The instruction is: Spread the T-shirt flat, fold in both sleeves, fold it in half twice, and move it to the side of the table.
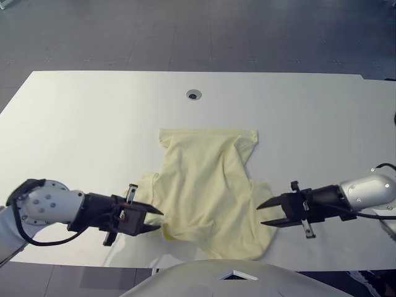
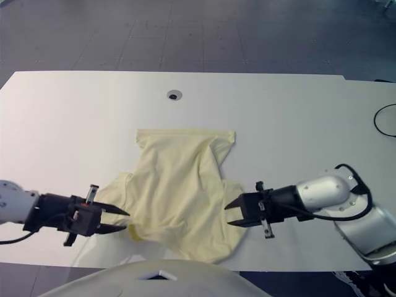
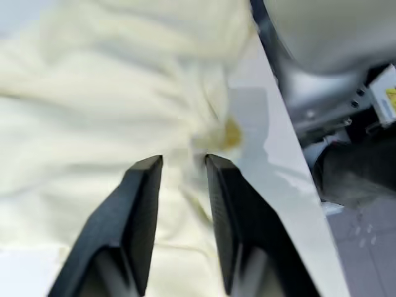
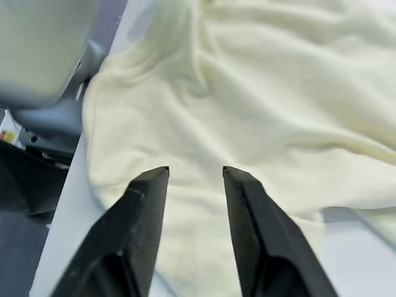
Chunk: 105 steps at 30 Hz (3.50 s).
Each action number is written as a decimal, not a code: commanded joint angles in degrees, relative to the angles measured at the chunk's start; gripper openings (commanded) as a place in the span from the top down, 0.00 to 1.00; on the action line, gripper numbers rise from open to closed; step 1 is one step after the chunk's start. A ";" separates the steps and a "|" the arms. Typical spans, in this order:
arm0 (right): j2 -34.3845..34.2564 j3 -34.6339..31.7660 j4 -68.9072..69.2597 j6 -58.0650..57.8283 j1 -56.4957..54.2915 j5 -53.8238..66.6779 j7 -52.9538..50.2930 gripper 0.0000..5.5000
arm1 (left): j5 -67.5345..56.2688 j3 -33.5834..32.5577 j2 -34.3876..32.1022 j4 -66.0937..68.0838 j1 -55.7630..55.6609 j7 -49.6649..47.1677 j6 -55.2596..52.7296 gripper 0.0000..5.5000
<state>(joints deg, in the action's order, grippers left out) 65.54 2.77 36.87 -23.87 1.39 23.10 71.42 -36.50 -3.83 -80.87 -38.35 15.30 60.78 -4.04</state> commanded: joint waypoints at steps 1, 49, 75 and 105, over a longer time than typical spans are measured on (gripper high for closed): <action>-6.93 2.32 -11.40 -1.64 -13.19 -5.34 -8.21 0.57 | -4.89 0.66 6.54 7.93 -17.32 -1.07 -5.85 0.61; -43.13 15.48 -103.56 44.10 -60.77 -45.27 -57.46 0.02 | 68.28 30.42 55.73 115.13 -74.59 -40.42 23.77 0.02; -8.37 12.13 -17.10 24.26 0.41 -23.70 -8.24 0.02 | 65.31 26.46 56.54 114.10 -71.43 -36.44 29.01 0.02; -5.83 6.01 -14.11 13.76 -12.06 -10.09 -5.99 0.02 | 62.75 22.63 53.26 112.21 -76.64 -41.56 32.20 0.02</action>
<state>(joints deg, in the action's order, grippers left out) 62.35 10.00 23.83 -5.42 -3.04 10.54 65.78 27.84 20.32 -26.46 75.74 -57.53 19.02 24.50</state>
